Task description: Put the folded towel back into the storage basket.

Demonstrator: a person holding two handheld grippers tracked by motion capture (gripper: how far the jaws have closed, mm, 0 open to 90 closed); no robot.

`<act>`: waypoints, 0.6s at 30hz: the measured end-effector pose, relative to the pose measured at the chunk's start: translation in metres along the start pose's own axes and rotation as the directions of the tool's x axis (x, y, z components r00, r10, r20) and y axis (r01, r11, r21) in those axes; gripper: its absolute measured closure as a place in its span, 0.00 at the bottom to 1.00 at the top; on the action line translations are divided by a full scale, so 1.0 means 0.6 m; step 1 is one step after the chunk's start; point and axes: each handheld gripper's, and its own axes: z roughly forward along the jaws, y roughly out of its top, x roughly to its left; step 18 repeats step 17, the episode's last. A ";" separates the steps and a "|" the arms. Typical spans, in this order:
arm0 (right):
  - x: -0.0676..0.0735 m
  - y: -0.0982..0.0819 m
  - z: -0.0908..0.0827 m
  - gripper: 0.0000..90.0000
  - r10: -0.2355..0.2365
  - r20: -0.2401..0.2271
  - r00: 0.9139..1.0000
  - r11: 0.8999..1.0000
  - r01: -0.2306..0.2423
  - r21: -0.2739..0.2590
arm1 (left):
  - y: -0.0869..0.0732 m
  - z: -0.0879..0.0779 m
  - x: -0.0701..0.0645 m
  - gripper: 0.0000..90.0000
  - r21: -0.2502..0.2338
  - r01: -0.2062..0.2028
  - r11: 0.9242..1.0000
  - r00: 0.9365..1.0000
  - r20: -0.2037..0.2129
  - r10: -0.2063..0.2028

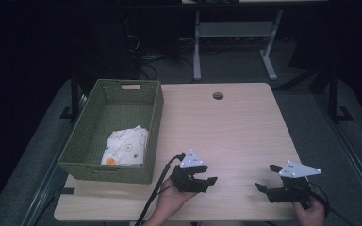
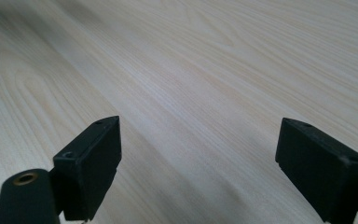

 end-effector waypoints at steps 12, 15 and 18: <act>-0.001 0.000 0.002 0.15 -0.003 -0.004 1.000 1.000 0.003 0.005 | -0.020 -0.020 0.000 0.45 0.003 -0.028 1.000 0.999 -0.033 0.028; 0.000 0.000 0.002 0.15 0.003 -0.006 1.000 1.000 -0.003 0.003 | -0.028 -0.024 0.001 0.44 0.003 -0.035 0.999 0.998 -0.044 0.035; -0.001 0.000 0.002 0.15 0.000 -0.006 1.000 1.000 0.000 0.005 | -0.030 -0.026 0.001 0.43 -0.002 -0.038 0.999 0.998 -0.049 0.037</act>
